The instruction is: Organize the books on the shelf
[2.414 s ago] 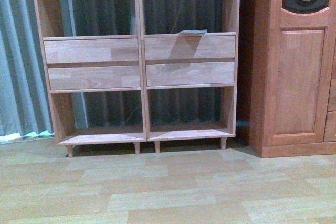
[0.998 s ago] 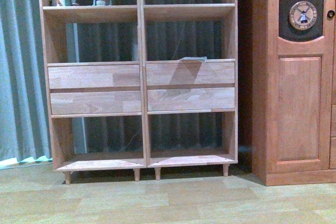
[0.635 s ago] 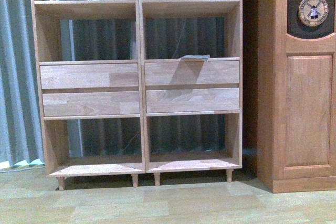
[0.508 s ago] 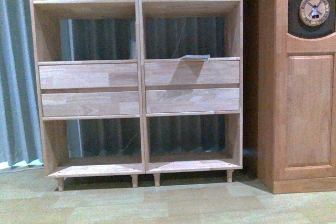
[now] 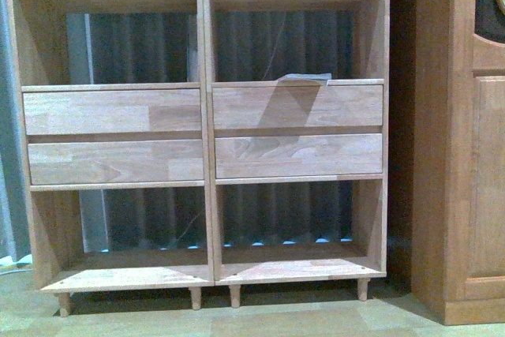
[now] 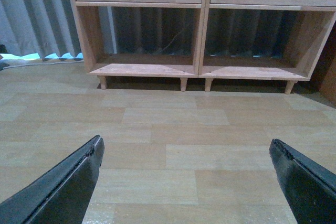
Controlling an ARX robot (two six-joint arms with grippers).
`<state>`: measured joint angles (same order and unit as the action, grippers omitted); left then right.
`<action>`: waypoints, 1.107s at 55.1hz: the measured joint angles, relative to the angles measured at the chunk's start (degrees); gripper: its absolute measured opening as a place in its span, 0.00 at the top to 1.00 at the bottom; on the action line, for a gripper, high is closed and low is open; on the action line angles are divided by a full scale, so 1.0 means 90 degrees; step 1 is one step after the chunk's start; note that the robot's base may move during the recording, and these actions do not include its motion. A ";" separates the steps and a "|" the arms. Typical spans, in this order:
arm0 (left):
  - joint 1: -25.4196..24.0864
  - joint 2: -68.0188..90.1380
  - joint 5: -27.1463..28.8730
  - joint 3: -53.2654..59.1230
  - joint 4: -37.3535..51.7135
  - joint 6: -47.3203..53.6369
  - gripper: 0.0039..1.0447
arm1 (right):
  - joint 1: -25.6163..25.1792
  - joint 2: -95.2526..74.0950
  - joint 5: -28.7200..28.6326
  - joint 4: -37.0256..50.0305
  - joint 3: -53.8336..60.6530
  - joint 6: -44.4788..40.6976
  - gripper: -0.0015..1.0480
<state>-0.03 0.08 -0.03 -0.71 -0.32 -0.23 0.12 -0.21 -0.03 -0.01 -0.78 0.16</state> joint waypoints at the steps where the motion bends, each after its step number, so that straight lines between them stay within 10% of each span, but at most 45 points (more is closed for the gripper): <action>1: 0.0000 0.0000 0.0002 0.0000 -0.0002 0.0000 0.07 | 0.0000 0.0002 0.0000 0.0000 0.0000 0.0000 0.07; 61: 0.0000 -0.0002 0.0000 0.0000 -0.0002 0.0000 0.07 | 0.0000 0.0000 0.0000 0.0000 0.0000 0.0000 0.07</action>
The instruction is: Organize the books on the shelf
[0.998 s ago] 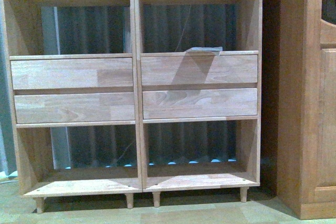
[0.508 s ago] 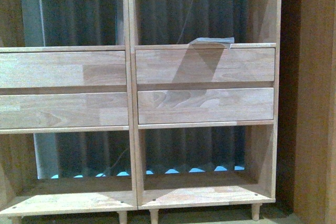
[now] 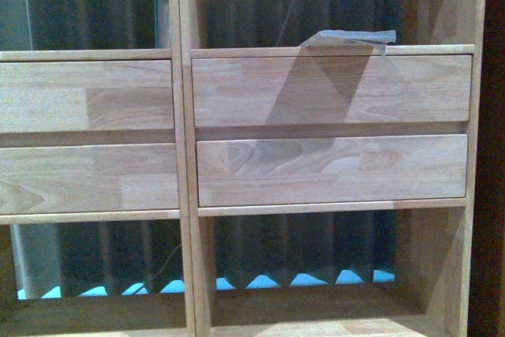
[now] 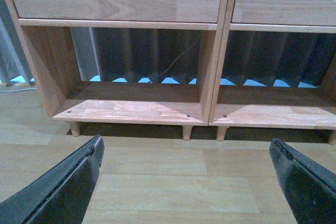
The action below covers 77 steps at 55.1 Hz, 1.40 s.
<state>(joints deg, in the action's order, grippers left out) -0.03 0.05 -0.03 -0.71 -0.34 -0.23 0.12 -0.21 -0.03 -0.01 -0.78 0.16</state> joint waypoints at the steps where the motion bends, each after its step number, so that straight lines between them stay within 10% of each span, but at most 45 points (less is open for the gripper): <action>1: 0.0000 0.0000 0.0000 0.0000 0.0000 0.0000 0.07 | 0.0000 0.0000 0.0000 0.0000 0.0000 0.0000 0.07; 77: 0.0000 0.0010 0.0002 0.0000 0.0000 0.0000 0.07 | 0.0000 0.0000 0.0002 -0.0002 0.0000 0.0000 0.07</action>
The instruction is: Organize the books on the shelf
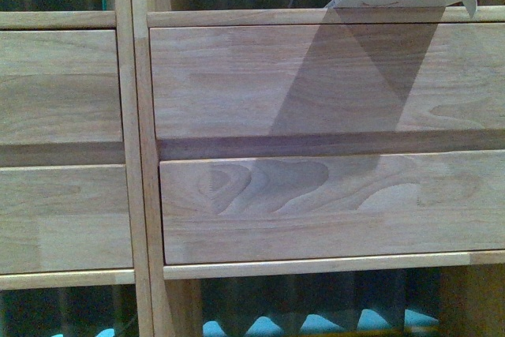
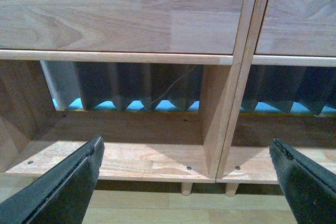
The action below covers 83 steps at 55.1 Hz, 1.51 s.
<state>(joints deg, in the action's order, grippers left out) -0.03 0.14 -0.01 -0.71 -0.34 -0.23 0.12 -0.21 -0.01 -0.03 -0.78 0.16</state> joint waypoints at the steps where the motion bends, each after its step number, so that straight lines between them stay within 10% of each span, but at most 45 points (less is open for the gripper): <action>1: 0.0000 0.0000 -0.0005 0.0000 0.0000 0.0000 0.07 | 0.0000 0.0000 -0.0005 0.0000 0.0000 0.0000 0.07; 51: 0.0000 -0.0005 0.0002 0.0000 0.0002 0.0000 0.07 | 0.0000 0.0000 -0.0002 0.0002 0.0000 0.0000 0.07; 59: 0.0000 -0.0005 -0.0005 0.0000 0.0000 0.0000 0.07 | 0.1532 -0.1756 0.4828 0.2688 0.0010 -0.0046 0.07; 66: 0.0000 -0.0005 0.0005 0.0000 0.0000 0.0000 0.07 | 0.1678 -0.2837 0.7045 0.2186 -0.0049 0.0860 0.07; 83: 0.0000 -0.0005 0.0000 0.0000 0.0000 0.0000 0.07 | 0.1095 -0.5583 0.4799 0.1137 -0.2011 0.4850 0.07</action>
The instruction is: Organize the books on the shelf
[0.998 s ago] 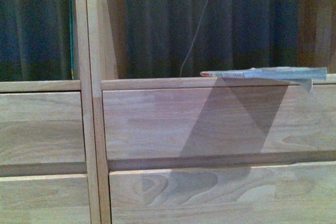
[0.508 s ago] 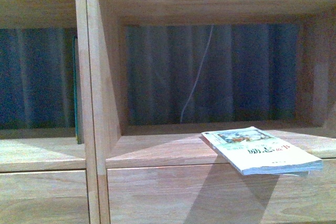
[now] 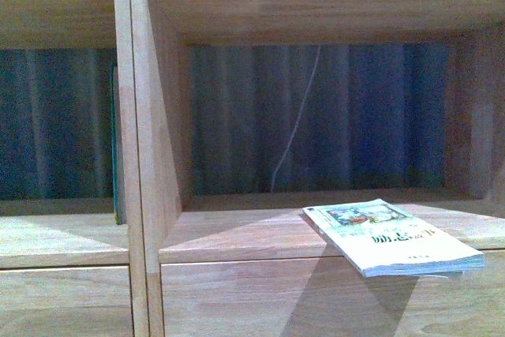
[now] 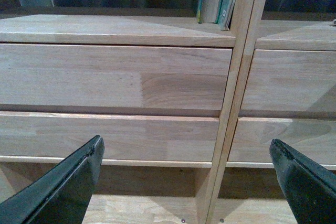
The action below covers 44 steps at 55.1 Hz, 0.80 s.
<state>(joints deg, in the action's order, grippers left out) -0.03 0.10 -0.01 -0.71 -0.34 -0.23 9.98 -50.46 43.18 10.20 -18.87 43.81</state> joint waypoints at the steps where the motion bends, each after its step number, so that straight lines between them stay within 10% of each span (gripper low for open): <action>1: 0.0000 0.0000 0.0000 0.0000 0.0000 0.0000 0.07 | 0.0000 -0.0119 -0.0129 -0.0019 -0.0097 0.0151 0.07; 44: 0.0000 0.0000 0.0002 0.0000 0.0000 0.0000 0.07 | 0.0906 -0.4427 -0.1974 -0.0199 -0.4065 0.3837 0.07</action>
<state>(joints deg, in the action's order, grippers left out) -0.03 0.10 0.01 -0.71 -0.34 -0.23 18.13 -90.30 25.41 8.40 -55.46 78.35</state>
